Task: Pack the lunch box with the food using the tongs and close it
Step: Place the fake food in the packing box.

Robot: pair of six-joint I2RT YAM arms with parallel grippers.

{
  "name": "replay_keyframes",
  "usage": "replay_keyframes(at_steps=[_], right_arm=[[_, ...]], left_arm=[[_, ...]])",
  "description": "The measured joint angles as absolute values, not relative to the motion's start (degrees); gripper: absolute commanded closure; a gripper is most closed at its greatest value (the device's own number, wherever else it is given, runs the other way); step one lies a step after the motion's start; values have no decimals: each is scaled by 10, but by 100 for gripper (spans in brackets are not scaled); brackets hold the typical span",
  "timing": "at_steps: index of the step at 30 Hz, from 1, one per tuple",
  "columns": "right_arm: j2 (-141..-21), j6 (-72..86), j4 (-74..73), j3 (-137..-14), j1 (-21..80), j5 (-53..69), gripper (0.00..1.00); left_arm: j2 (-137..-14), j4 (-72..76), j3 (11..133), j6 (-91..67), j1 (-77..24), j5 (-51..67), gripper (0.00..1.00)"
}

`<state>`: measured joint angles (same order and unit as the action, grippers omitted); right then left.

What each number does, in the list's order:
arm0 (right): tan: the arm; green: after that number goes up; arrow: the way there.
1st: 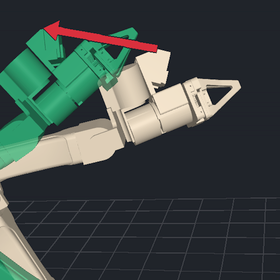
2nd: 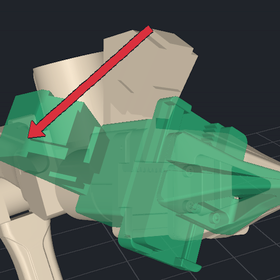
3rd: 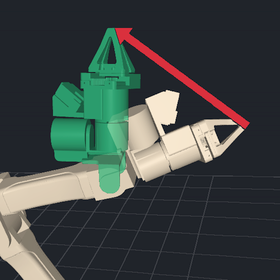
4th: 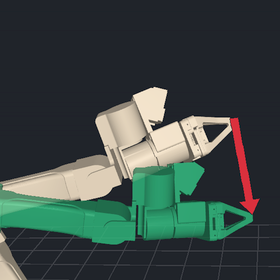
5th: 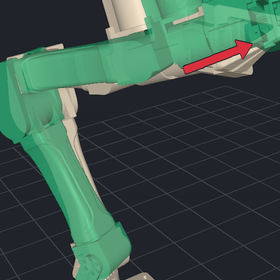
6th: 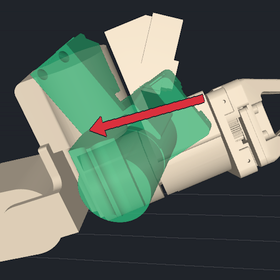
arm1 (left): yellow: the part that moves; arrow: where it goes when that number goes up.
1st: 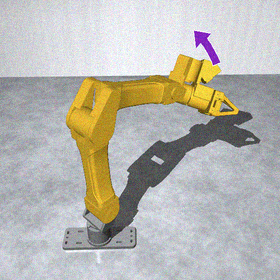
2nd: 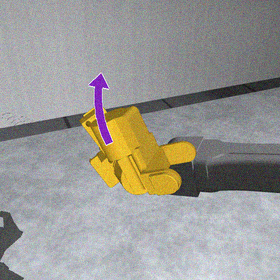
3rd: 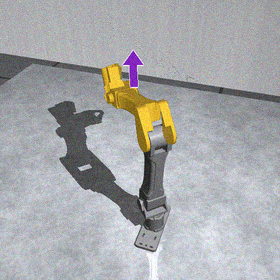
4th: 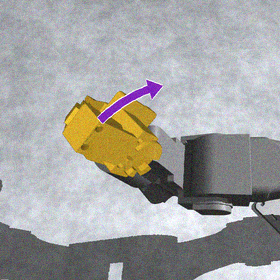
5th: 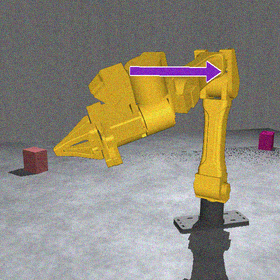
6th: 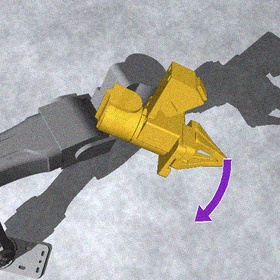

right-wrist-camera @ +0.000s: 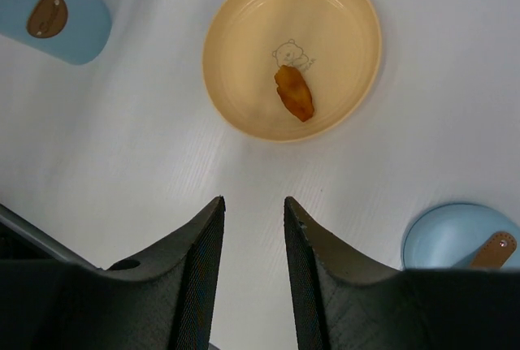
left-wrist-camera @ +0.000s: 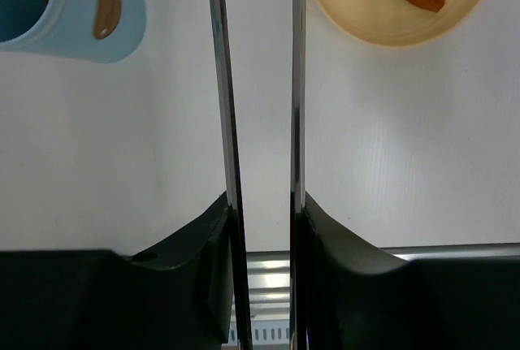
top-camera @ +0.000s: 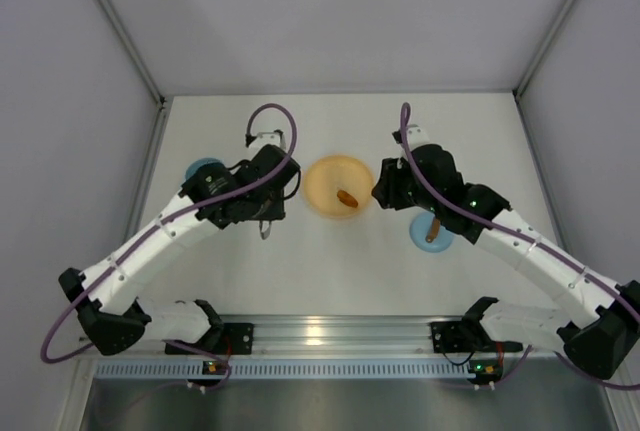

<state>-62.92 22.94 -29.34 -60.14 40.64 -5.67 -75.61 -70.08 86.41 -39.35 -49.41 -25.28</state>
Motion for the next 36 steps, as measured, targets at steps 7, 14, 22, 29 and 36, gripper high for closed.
replay_keyframes(at_steps=[7, 14, 22, 29, 36], right_arm=[[-647, 229, -292, -602, 406, -43, 66], [-653, 229, -288, -610, 406, -33, 66], [-653, 229, -288, -610, 406, -29, 66], [-653, 230, -288, -610, 406, -27, 66], [-653, 230, -288, -610, 406, -24, 66]], left_arm=[[-650, -757, 793, -458, -494, -295, 84], [-547, -773, 727, -500, -475, -302, 82], [-522, -780, 696, -505, -427, -302, 81], [-500, -781, 670, -489, -394, -296, 79], [-500, -780, 657, -481, -394, -279, 75]])
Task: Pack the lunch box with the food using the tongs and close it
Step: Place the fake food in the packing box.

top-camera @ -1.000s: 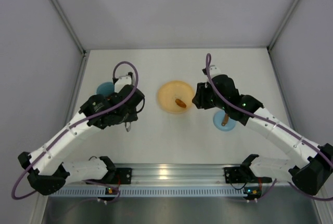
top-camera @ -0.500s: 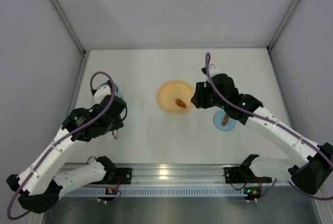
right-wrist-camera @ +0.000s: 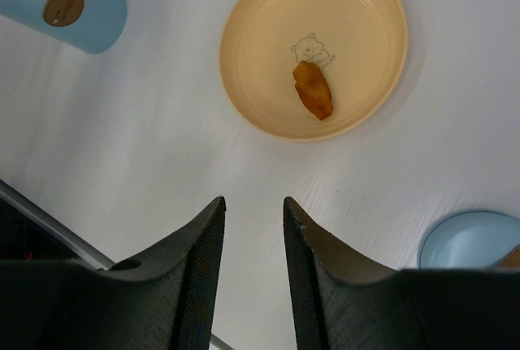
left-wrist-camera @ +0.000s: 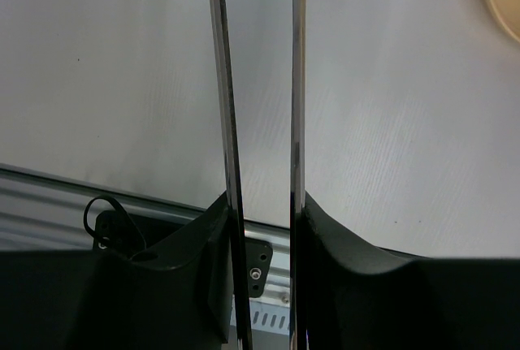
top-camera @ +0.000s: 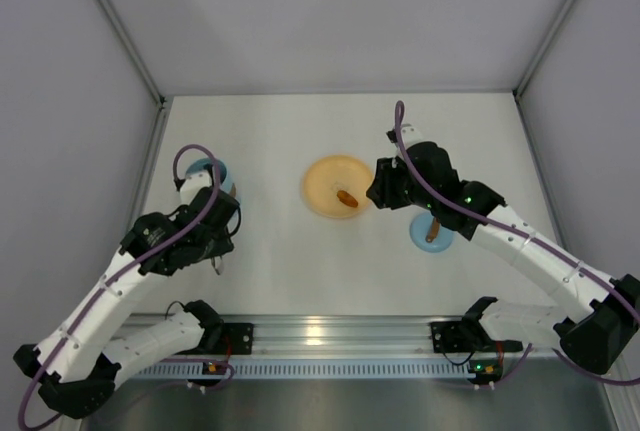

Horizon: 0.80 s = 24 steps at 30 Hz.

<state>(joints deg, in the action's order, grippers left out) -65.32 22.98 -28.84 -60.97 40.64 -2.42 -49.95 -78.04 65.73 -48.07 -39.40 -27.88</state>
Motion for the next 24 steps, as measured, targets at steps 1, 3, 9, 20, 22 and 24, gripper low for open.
replay_keyframes(at_steps=[1, 3, 9, 20, 22, 24], right_arm=[[-653, 230, -288, -610, 406, -24, 65], [-653, 230, -288, -610, 406, -24, 66], [-653, 231, -288, -608, 406, -22, 66], [-653, 230, -288, -608, 406, -20, 66], [-653, 230, -288, -608, 406, -20, 66], [-653, 230, -288, -608, 406, -19, 66]], left_arm=[[-500, -780, 655, -481, -394, -279, 75], [-500, -780, 650, -481, -394, -279, 74], [-502, -780, 644, -481, -394, -281, 73], [-539, -781, 653, -478, -388, -298, 71], [-543, -780, 658, -475, -385, -299, 70], [-546, -781, 665, -469, -381, -300, 69]])
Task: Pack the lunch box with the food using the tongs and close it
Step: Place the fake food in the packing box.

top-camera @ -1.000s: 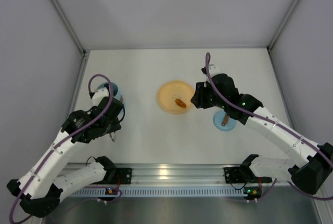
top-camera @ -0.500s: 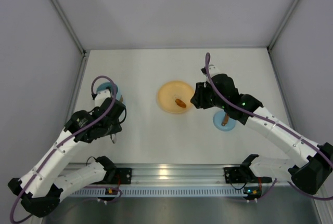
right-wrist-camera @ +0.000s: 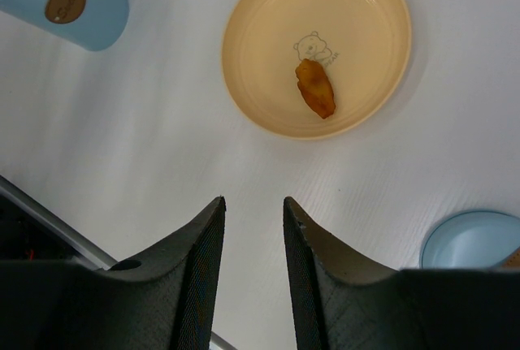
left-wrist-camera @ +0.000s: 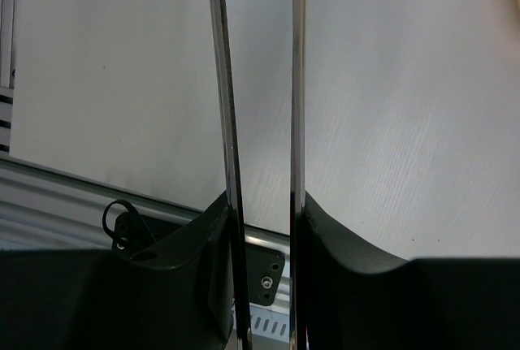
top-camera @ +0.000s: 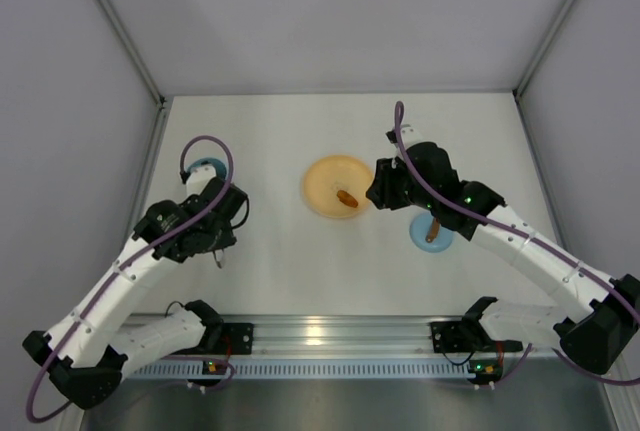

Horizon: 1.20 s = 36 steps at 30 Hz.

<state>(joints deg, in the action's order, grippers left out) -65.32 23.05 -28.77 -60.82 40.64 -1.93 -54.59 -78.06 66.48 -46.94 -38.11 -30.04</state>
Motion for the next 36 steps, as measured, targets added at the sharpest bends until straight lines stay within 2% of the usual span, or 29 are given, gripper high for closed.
replay_keyframes(at_steps=[12, 29, 36], right_arm=[[-653, 230, -288, -608, 406, -19, 66], [-653, 230, -288, -608, 406, -20, 65], [-653, 230, -288, -608, 406, -20, 66]], left_arm=[[-570, -780, 682, -433, -351, -305, 67], [-581, -780, 691, -403, -338, -305, 53], [-595, -781, 721, -393, -337, -303, 56]])
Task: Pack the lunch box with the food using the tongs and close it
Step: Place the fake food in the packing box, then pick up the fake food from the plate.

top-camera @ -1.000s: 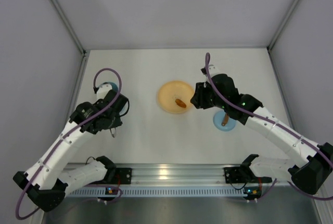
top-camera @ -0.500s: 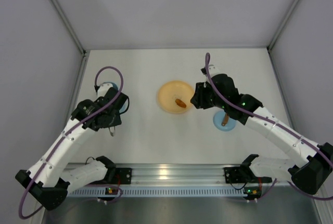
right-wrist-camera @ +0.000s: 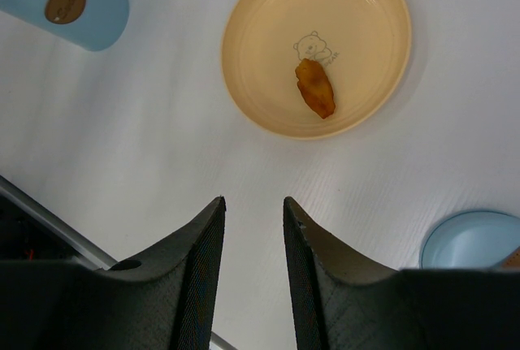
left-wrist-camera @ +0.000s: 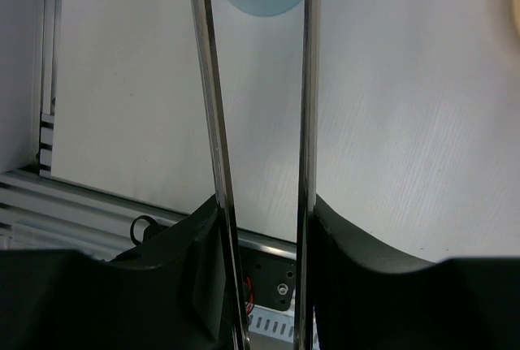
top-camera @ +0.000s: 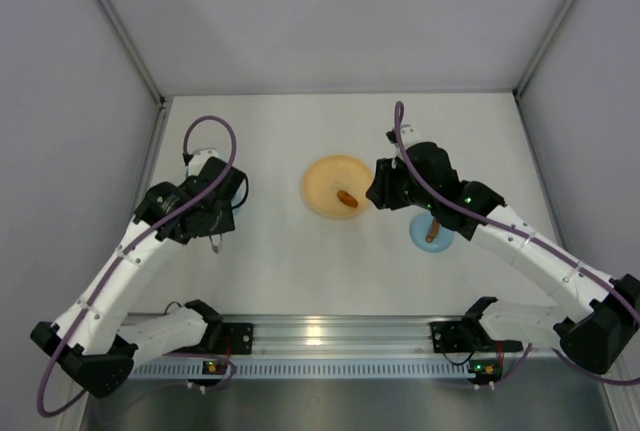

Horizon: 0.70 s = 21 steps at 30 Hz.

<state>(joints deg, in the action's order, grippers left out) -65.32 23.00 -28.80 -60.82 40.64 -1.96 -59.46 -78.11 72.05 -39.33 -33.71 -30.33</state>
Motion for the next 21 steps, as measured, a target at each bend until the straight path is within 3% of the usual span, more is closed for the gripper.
replay_keyframes(at_steps=[10, 21], right_arm=[[-653, 230, -291, -609, 406, -30, 65], [-644, 229, -301, -616, 406, -65, 65]], left_arm=[[-715, -770, 920, -327, -343, -260, 60], [-819, -692, 917, -309, -490, -199, 58]])
